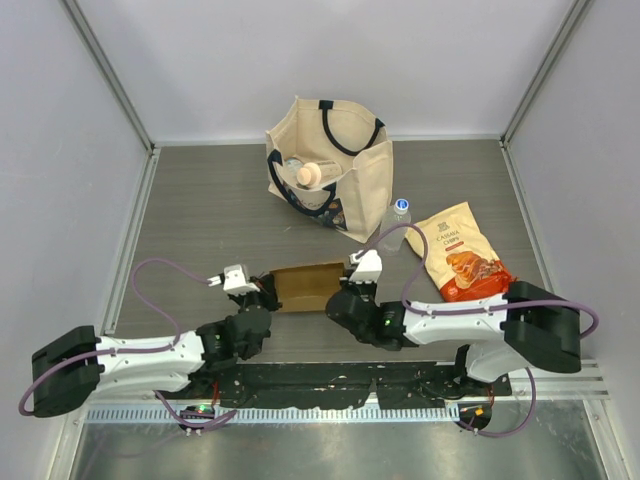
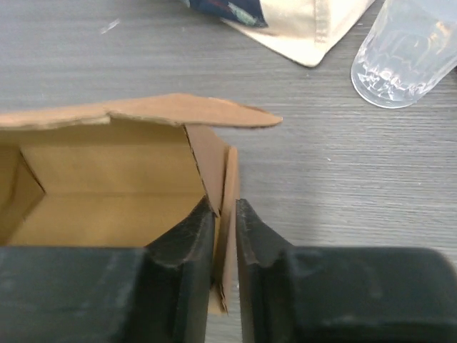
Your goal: Fold the paper box
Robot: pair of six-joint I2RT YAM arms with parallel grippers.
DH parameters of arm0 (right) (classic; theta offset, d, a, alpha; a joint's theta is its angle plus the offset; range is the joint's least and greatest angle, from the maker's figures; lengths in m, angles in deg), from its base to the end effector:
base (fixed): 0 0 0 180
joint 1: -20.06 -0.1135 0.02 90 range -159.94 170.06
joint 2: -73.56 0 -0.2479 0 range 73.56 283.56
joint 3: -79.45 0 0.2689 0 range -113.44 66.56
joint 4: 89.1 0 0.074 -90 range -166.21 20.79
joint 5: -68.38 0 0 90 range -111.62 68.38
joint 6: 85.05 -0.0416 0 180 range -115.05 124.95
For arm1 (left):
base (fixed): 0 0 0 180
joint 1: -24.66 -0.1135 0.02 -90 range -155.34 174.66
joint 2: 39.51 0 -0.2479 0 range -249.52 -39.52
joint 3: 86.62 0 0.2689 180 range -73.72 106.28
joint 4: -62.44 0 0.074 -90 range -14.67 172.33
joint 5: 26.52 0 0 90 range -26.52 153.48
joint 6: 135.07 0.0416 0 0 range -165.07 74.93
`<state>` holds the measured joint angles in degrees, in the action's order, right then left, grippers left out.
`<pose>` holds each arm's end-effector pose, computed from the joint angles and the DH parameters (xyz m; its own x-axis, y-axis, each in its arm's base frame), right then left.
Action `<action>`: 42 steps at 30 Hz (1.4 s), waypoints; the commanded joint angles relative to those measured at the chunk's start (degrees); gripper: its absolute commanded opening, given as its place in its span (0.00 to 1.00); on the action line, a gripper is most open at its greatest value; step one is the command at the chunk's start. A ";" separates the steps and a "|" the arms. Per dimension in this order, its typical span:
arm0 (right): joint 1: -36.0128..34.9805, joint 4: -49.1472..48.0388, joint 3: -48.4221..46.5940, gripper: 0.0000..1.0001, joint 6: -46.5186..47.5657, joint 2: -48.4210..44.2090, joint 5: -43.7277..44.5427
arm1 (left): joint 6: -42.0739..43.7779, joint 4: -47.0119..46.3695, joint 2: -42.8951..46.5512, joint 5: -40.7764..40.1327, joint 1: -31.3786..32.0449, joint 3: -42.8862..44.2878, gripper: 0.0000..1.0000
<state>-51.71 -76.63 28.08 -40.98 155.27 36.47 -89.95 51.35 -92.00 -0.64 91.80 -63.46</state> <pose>0.1232 0.2613 0.1577 -0.3686 0.0948 -0.9247 -0.0610 0.9902 0.1259 0.1087 -0.1615 0.1496 -0.1357 -0.4709 -0.8717 -0.0360 0.8816 -0.4706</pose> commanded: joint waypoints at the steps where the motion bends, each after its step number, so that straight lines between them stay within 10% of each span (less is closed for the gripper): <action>1: 0.14 -8.01 5.34 0.28 8.21 -7.69 -4.28 | 1.90 -0.02 0.02 -2.15 0.28 0.90 0.00; 8: 0.14 0.07 9.65 0.65 13.41 -24.03 -16.93 | 3.84 2.54 1.07 -3.12 0.28 1.16 0.00; 13: 0.22 11.05 7.47 0.72 18.74 -36.69 -28.18 | 4.45 3.24 -0.33 -2.59 0.45 2.74 0.00; 27: 0.66 13.36 -16.80 0.71 59.00 -15.36 -36.29 | 4.89 5.44 2.48 -2.50 0.63 2.57 0.00; 38: 3.12 2.81 -20.32 0.68 66.41 -2.53 -37.96 | 4.89 4.57 3.19 -2.15 0.63 1.69 0.00; 42: 3.83 1.04 -20.06 0.49 66.59 0.55 -38.05 | 4.28 4.21 2.92 -1.45 0.63 1.08 0.00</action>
<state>-48.52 -70.19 10.40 23.45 154.27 -1.28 -85.16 57.33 -89.01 -0.40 92.17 -61.60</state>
